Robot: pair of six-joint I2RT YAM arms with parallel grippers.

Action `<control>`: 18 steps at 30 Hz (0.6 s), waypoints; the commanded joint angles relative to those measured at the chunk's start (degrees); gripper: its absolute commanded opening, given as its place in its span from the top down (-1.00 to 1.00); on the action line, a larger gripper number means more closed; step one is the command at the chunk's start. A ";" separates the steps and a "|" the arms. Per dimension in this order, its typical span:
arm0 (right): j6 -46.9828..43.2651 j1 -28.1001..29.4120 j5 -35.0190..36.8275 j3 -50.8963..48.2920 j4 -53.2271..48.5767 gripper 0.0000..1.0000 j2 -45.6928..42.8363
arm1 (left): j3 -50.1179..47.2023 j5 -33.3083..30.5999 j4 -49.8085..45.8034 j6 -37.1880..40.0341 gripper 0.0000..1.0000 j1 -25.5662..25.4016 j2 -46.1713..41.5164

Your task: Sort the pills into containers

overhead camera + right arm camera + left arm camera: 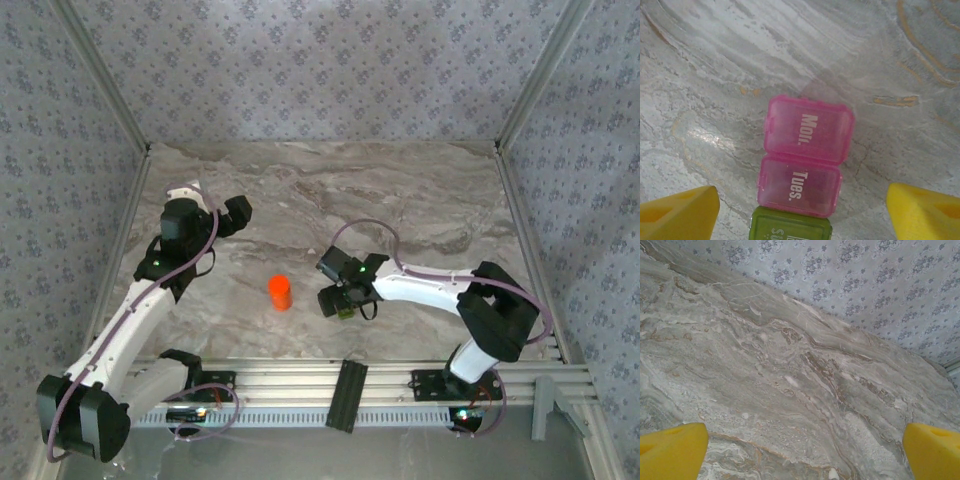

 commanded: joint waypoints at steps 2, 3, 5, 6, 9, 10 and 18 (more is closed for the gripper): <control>2.03 1.01 1.17 -1.02 -1.28 -0.65 1.80 | -0.04 -0.08 2.51 -0.03 -0.99 -0.45 -0.07; 2.18 1.06 1.30 -1.05 -1.11 -0.62 1.98 | -0.01 -0.08 2.59 -0.03 -0.99 -0.41 -0.02; 2.61 1.33 1.23 -1.30 -0.88 -0.55 2.36 | -0.10 0.00 2.68 0.01 -0.99 -0.45 0.09; 2.72 1.37 1.08 -1.34 -0.84 -0.53 2.53 | -0.09 -0.01 2.75 0.05 -0.99 -0.45 0.25; 2.96 1.57 1.11 -1.38 -0.58 -0.51 2.99 | -0.16 0.07 2.92 0.10 -0.99 -0.41 0.35; 2.95 1.66 1.05 -1.38 -0.54 -0.47 3.17 | -0.17 0.09 3.01 0.06 -0.99 -0.45 0.45; 2.99 1.82 0.53 -1.14 -0.42 -0.31 4.09 | -0.11 0.18 2.95 0.15 -0.99 -0.45 0.56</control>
